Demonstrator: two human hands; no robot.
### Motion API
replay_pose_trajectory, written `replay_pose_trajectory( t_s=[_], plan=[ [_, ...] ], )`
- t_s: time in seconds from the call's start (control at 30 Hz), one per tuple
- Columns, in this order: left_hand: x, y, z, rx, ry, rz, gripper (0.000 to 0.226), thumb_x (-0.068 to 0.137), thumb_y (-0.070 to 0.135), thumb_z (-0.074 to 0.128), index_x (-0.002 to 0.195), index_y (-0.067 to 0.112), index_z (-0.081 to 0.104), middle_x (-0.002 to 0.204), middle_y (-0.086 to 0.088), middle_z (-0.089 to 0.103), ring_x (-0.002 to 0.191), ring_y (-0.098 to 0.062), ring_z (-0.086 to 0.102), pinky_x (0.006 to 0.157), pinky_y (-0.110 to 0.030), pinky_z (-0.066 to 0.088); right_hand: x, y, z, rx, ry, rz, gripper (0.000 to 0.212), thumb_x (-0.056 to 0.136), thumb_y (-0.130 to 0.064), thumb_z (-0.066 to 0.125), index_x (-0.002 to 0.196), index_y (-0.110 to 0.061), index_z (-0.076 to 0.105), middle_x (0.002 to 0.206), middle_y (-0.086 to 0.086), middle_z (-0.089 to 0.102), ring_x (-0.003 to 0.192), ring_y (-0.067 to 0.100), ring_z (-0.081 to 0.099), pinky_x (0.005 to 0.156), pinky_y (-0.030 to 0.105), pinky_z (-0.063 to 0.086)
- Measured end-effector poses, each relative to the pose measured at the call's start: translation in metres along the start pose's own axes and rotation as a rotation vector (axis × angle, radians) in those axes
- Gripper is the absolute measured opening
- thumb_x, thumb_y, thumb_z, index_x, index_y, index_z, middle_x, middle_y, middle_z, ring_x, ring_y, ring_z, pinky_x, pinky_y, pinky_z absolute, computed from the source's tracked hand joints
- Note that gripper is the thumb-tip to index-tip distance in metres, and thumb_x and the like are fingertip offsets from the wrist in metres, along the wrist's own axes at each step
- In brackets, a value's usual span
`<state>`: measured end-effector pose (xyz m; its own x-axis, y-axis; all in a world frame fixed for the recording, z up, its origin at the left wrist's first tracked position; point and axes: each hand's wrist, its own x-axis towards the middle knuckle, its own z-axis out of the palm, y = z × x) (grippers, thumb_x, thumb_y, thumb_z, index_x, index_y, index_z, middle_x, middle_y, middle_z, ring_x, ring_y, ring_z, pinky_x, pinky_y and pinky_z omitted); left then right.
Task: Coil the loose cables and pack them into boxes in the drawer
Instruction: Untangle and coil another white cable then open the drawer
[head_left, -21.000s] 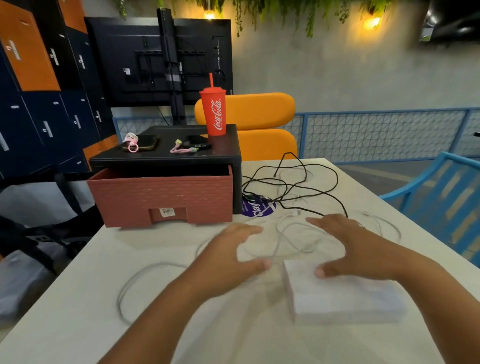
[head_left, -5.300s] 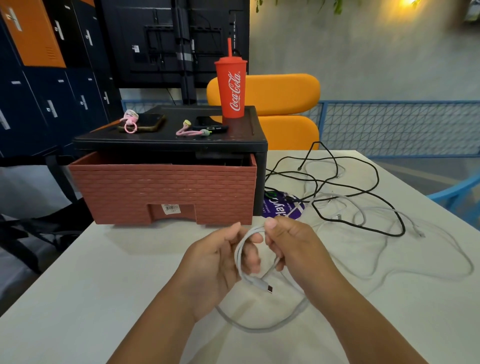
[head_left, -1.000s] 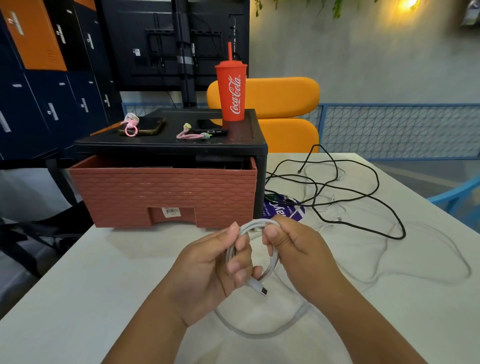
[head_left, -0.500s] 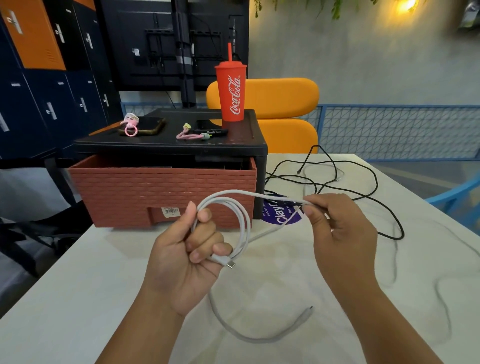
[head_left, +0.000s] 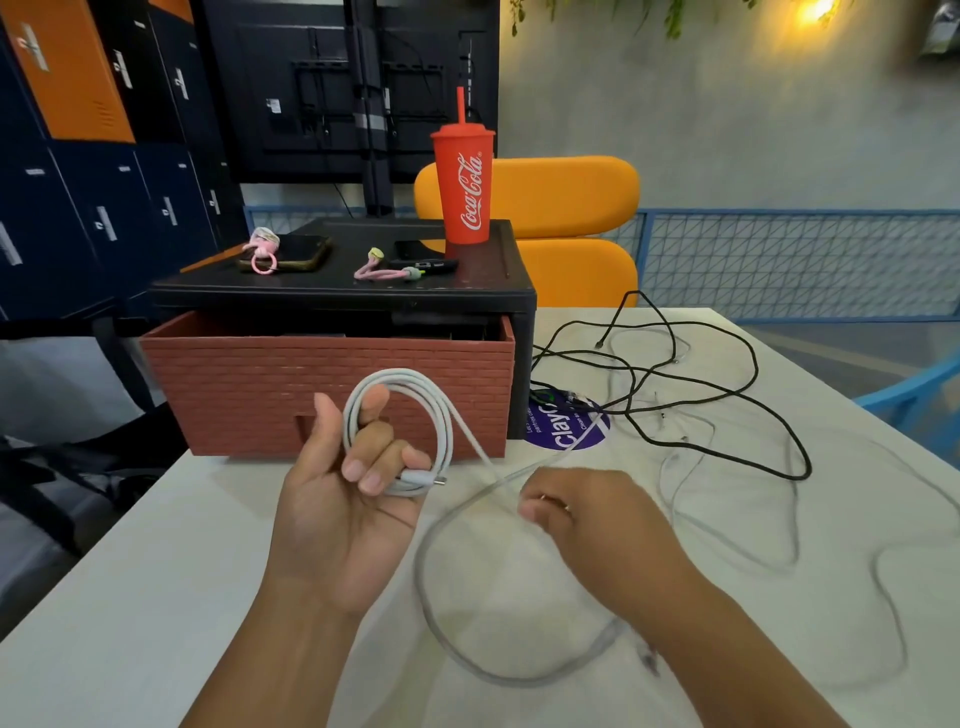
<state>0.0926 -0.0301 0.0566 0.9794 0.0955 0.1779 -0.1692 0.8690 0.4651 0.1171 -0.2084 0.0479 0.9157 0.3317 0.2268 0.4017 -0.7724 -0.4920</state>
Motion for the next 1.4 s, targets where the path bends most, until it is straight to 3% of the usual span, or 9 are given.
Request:
replay_pose_trajectory(
  t_s=[0.37,0.53,0.7,0.87,0.93,1.03,1.13,1.3,1.4],
  plan=[
    [0.001,-0.004,0.001,0.137,-0.002,0.017,0.041,0.065,0.018,0.063,0.103,0.001,0.067,0.059,0.004,0.046,0.051,-0.007,0.048,0.071,-0.023,0.054,-0.014,-0.015,0.009,-0.115,-0.399,-0.224,0.033,0.094,-0.018,0.047,0.124,-0.031,0.047,0.108,0.002,0.060,0.095,0.020,0.053,0.081,0.032,0.044],
    [-0.004,-0.020,0.003,0.833,0.082,0.134,0.025,0.097,0.008,0.039,0.109,0.019,0.058,0.056,0.004,0.052,0.065,-0.010,0.055,0.086,-0.025,0.044,-0.020,-0.018,0.008,-0.103,-0.443,-0.305,0.031,0.088,-0.001,0.046,0.089,-0.031,0.042,0.071,-0.013,0.044,0.070,0.006,0.044,0.061,0.026,0.036],
    [-0.008,-0.032,-0.002,1.345,-0.088,0.196,0.022,0.097,0.017,0.039,0.089,0.027,0.057,0.059,0.007,0.051,0.072,0.007,0.052,0.075,-0.009,0.042,-0.019,-0.022,-0.003,-0.004,-0.338,-0.379,0.019,0.093,-0.010,0.046,0.100,-0.025,0.055,0.092,-0.006,0.053,0.081,0.010,0.043,0.073,0.028,0.036],
    [-0.008,-0.031,-0.001,1.250,-0.117,0.121,0.021,0.096,0.021,0.041,0.086,0.024,0.059,0.056,0.003,0.050,0.058,-0.010,0.048,0.063,-0.023,0.044,-0.015,-0.016,-0.012,0.155,-0.169,-0.379,0.020,0.094,-0.023,0.043,0.095,-0.024,0.063,0.088,-0.009,0.052,0.082,0.007,0.049,0.078,0.025,0.042],
    [-0.009,-0.031,-0.001,1.236,-0.168,0.023,0.030,0.095,0.035,0.045,0.083,0.015,0.062,0.052,0.001,0.049,0.052,-0.009,0.047,0.058,-0.018,0.044,-0.013,-0.012,-0.012,0.203,-0.072,-0.407,0.022,0.088,-0.030,0.044,0.085,-0.029,0.066,0.082,-0.017,0.051,0.079,-0.001,0.049,0.070,0.012,0.038],
    [-0.010,-0.029,0.001,1.125,-0.279,-0.212,0.044,0.085,0.047,0.041,0.071,0.007,0.054,0.046,0.003,0.040,0.047,-0.011,0.041,0.066,-0.018,0.046,-0.011,-0.008,-0.010,0.203,0.094,-0.369,0.008,0.082,-0.038,0.051,0.086,-0.033,0.057,0.076,-0.019,0.047,0.076,-0.001,0.049,0.065,0.011,0.037],
    [-0.013,-0.024,0.006,0.923,-0.279,-0.375,0.043,0.081,0.050,0.043,0.068,0.011,0.056,0.046,0.002,0.030,0.043,-0.012,0.032,0.070,-0.024,0.049,-0.009,-0.006,-0.009,0.158,0.241,-0.339,0.021,0.075,-0.052,0.046,0.090,-0.037,0.047,0.076,-0.018,0.046,0.079,-0.003,0.046,0.068,0.011,0.037],
    [-0.015,-0.021,0.007,0.862,-0.246,-0.430,0.039,0.077,0.047,0.048,0.063,0.012,0.056,0.041,0.003,0.027,0.037,-0.011,0.028,0.064,-0.028,0.048,-0.011,-0.009,-0.004,0.174,0.096,-0.320,0.038,0.079,-0.060,0.040,0.096,-0.031,0.058,0.083,-0.016,0.056,0.082,0.001,0.052,0.066,0.015,0.041],
    [-0.013,-0.023,0.005,0.840,-0.214,-0.373,0.029,0.076,0.031,0.053,0.070,0.007,0.069,0.042,0.001,0.034,0.039,-0.012,0.040,0.070,-0.025,0.051,-0.010,-0.009,-0.008,0.322,0.081,-0.243,0.017,0.090,-0.039,0.051,0.081,-0.028,0.061,0.063,-0.017,0.057,0.068,0.002,0.055,0.057,0.017,0.042]
  ],
)
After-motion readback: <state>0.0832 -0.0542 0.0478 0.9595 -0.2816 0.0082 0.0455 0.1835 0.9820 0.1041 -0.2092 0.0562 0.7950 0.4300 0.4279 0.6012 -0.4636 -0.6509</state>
